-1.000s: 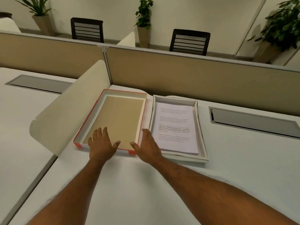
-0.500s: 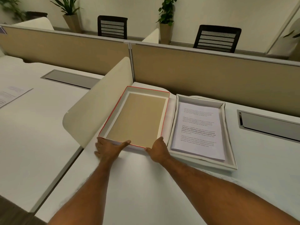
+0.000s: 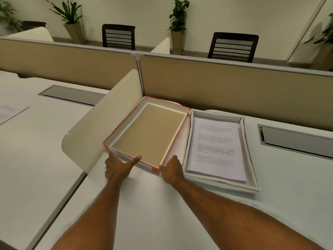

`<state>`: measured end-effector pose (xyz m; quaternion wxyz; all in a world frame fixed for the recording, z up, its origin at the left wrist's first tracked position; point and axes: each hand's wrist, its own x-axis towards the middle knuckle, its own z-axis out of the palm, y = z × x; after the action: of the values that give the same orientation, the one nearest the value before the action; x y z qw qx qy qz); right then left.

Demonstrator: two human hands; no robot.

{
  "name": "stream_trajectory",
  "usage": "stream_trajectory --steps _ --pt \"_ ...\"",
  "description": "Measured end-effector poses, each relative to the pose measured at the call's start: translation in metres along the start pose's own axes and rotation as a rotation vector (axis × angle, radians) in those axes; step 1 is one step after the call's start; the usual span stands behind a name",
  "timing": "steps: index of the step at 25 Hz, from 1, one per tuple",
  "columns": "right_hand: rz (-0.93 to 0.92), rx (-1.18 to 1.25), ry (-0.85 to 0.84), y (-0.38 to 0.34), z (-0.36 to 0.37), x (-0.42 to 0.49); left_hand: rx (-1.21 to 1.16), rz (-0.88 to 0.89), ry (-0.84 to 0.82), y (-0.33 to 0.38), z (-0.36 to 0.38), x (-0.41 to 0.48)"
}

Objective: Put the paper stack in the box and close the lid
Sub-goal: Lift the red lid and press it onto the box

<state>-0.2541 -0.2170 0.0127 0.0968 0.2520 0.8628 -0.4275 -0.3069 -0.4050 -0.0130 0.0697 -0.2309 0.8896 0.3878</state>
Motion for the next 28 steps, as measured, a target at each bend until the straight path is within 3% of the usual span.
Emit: stream_trajectory --steps 4,13,20,25,28 --pt "0.026 0.027 -0.004 -0.006 0.000 0.013 0.206 0.040 -0.005 0.004 0.006 0.005" --pt "0.005 -0.160 0.000 -0.007 0.008 0.024 0.045 0.073 0.018 0.000 0.001 0.023" --pt "0.014 -0.017 -0.014 -0.008 0.006 0.030 -0.063 -0.059 0.064 -0.001 -0.006 0.046" --pt "-0.098 0.224 -0.008 -0.001 -0.004 0.024 -0.814 -0.104 -0.012 0.012 0.002 0.039" --pt "-0.157 0.311 -0.012 0.006 -0.014 0.018 -0.983 -0.086 -0.094 0.025 0.010 0.023"
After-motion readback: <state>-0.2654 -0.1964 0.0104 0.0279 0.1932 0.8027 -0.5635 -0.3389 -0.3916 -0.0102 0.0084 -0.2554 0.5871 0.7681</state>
